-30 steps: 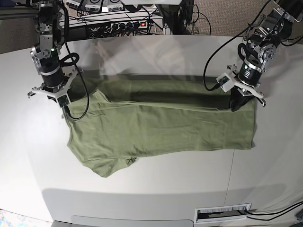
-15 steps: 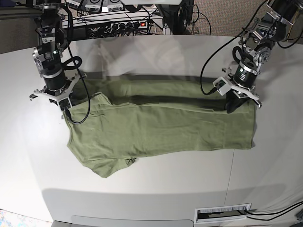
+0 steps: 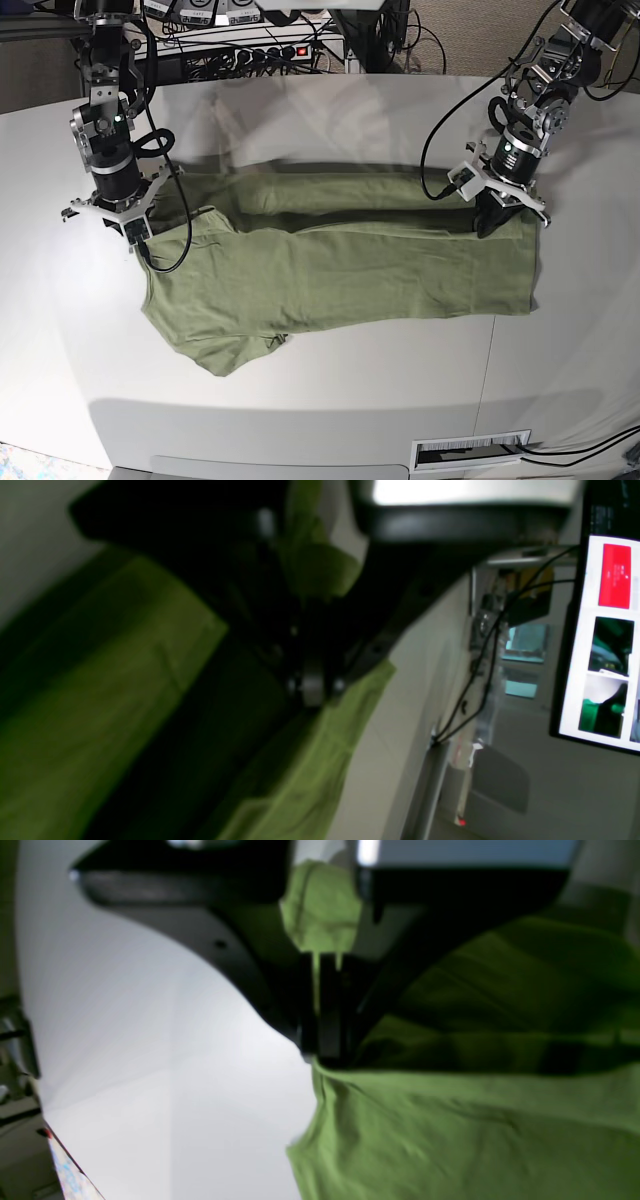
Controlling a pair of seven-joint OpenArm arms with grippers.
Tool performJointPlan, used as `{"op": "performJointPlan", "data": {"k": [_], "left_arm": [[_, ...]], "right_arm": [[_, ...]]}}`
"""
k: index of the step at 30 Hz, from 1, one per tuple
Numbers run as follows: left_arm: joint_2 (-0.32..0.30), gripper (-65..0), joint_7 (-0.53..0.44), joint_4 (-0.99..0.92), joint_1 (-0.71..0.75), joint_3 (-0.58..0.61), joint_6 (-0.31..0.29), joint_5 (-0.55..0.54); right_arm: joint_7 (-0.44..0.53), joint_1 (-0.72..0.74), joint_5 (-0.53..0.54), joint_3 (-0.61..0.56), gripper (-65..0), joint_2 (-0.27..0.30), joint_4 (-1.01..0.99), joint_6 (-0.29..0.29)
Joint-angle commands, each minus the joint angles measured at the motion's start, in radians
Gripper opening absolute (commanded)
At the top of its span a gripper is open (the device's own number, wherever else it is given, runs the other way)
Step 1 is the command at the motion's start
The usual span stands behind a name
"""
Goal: Fold the T-shirt properly
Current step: 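Drag the shirt toward the robot base and lower it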
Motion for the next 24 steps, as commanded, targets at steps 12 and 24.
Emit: {"op": "performJointPlan", "data": {"k": [12,24], "left_arm": [[-0.015,-44.8,0.043,0.013,-0.01,-0.009,0.017,0.001],[-0.024,-65.0,0.038,0.013,-0.039,-0.009,0.011,0.001]], "right_arm": [[0.011,0.015,-0.026,0.008,-50.7,0.014,0.014,-0.016],[0.028,0.034,0.035,0.005,-65.0,-0.012,0.014,-0.013]]}}
